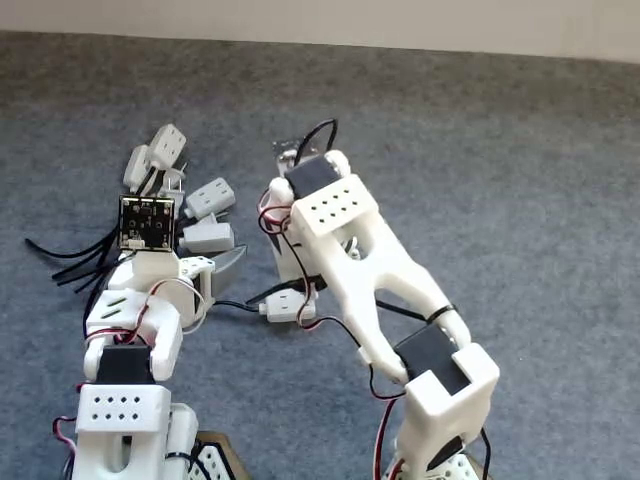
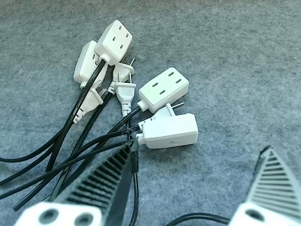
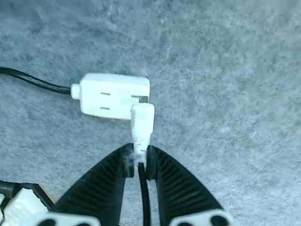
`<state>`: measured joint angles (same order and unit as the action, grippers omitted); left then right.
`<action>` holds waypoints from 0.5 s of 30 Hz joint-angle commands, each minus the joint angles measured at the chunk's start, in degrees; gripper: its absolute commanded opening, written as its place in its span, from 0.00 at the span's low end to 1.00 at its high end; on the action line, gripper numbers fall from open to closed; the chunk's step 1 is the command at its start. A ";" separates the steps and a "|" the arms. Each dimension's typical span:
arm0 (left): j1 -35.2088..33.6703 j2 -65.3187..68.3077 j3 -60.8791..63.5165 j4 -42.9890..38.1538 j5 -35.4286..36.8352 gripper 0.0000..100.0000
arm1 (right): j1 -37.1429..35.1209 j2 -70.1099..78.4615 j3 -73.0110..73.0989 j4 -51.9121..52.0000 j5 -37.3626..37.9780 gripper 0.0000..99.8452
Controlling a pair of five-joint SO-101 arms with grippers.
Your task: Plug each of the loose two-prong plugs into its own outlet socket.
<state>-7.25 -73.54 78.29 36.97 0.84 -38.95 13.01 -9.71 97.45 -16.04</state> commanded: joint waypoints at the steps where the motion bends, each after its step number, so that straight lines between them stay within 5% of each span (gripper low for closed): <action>1: -0.31 -0.57 -0.22 -0.97 0.00 0.38 | -0.84 -4.18 1.89 0.13 0.00 0.01; 15: -0.31 -0.57 -0.22 -0.97 0.00 0.38 | -1.27 -4.44 1.71 -0.22 -0.53 0.01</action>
<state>-7.25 -73.54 78.29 36.97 0.84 -39.21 13.01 -7.69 97.45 -16.04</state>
